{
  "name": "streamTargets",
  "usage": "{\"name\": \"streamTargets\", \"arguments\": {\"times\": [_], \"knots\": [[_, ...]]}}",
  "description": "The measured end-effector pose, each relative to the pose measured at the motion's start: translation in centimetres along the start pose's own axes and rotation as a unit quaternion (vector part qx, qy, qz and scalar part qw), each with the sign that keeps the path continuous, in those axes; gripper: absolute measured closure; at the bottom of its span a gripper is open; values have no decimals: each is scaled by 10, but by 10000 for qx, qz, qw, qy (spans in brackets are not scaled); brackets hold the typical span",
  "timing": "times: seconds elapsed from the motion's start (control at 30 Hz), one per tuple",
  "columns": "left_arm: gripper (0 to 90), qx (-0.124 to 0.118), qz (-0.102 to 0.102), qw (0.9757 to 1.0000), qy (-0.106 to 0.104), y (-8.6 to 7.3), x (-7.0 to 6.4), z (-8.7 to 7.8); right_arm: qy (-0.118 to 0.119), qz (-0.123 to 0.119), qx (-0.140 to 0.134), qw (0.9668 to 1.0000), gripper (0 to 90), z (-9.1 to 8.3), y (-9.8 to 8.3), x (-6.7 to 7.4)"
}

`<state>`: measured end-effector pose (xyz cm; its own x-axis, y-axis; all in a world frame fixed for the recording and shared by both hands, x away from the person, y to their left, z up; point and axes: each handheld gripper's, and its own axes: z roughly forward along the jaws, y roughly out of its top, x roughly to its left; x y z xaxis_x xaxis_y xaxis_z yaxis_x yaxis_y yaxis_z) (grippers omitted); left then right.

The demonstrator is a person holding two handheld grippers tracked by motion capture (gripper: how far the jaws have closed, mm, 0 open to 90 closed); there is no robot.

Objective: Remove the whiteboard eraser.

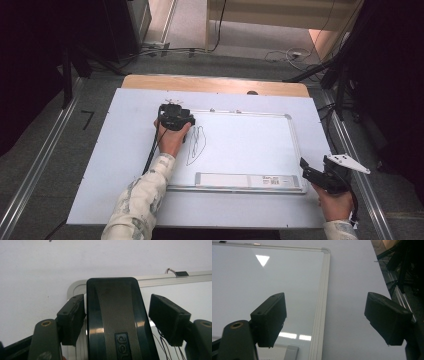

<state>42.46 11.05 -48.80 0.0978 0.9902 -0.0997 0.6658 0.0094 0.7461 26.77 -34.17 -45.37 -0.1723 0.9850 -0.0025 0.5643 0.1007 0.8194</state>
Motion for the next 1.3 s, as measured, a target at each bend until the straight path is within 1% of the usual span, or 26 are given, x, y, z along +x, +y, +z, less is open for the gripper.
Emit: {"name": "streamTargets", "arguments": {"times": [0.07, 0.1, 0.2, 0.27, 0.43, 0.6, 0.63, 0.7, 0.77, 0.9, 0.97, 1.03, 1.1, 1.3], "knots": [[314, 10, 11, 10000, 46, 1, 0, 1, -5, -6, -7, 10000, 165, 0, 0, 0], [333, -4, -18, 10000, 67, 0, 0, 3, -11, -4, -9, 10000, 165, 0, 0, 0], [346, 18, 2, 10000, 80, 0, 0, 4, -7, 3, -8, 10000, 165, 0, 0, 0], [348, 16, 31, 9999, 111, 0, -1, 5, -7, 6, -8, 10000, 165, 0, 0, 0], [355, 1, -11, 9999, 114, -1, -2, 6, -11, 1, -16, 10000, 165, 0, 0, 0], [358, -5, -22, 9998, 203, -2, -5, 7, -15, 5, -30, 10000, 165, -1, 0, 0], [381, -12, -19, 9998, 205, -2, -5, 8, -6, 7, -37, 10000, 165, -1, 0, 0], [383, -42, 40, 9998, 215, -3, -6, 8, -6, 8, -38, 10000, 165, -2, 0, 0], [385, -43, 44, 9997, 228, -3, -6, 8, -3, 11, -53, 10000, 165, -2, 0, -1], [384, -68, 114, 9995, 271, -4, -7, 9, -3, 8, -60, 10000, 165, -2, 0, -1], [384, -64, 120, 9996, 253, -4, -7, 9, 3, 9, -56, 10000, 165, -2, 0, -1], [406, -69, 74, 9997, 234, -3, -6, 8, -1, 5, -55, 10000, 165, -2, 0, -1], [409, -65, 60, 9997, 215, -3, -6, 8, -6, 5, -57, 10000, 165, -2, 0, -1], [412, -56, 51, 9997, 229, -3, -6, 7, -15, 17, -56, 10000, 165, -2, 0, -1]]}}
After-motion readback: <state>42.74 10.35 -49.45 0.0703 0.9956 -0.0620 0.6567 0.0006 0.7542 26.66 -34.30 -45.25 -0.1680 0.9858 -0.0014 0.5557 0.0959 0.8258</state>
